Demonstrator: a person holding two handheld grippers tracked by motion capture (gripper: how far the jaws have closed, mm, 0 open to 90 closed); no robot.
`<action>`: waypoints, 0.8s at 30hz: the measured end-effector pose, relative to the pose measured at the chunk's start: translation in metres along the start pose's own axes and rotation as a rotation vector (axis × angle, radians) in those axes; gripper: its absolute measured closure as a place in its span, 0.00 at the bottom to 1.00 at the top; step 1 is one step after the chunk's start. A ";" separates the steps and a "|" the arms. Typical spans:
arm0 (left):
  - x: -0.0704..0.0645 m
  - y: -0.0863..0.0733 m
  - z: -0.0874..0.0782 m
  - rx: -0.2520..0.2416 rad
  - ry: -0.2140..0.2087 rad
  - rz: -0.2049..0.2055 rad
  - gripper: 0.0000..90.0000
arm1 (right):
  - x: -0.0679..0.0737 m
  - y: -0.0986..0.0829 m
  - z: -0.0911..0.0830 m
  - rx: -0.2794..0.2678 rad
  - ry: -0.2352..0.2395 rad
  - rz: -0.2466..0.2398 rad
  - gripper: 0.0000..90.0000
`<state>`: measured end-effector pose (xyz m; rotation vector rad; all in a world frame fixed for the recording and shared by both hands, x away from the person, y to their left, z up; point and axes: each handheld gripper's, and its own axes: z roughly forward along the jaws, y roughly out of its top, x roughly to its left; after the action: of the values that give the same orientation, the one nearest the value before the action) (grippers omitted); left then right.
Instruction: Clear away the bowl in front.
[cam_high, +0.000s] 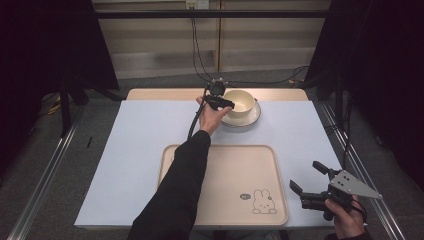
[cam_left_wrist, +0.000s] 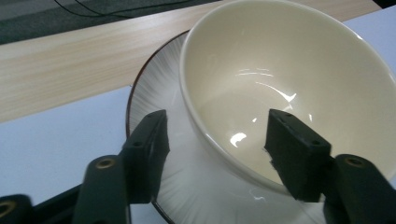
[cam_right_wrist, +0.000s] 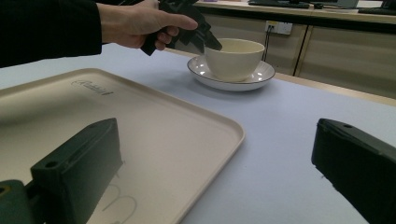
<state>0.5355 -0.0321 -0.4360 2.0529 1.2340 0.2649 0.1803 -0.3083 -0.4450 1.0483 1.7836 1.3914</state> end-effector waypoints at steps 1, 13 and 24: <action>-0.001 0.001 0.000 0.011 0.012 0.014 0.54 | 0.000 0.000 0.000 0.001 0.001 0.001 0.01; 0.007 -0.001 0.003 0.113 -0.007 -0.008 0.68 | -0.001 0.000 -0.001 0.012 0.010 -0.002 0.01; 0.005 -0.003 0.006 0.142 0.000 0.017 0.80 | 0.000 0.000 -0.001 0.012 -0.002 0.002 0.01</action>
<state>0.5386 -0.0301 -0.4429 2.1856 1.2677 0.1904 0.1797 -0.3091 -0.4450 1.0574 1.7921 1.3816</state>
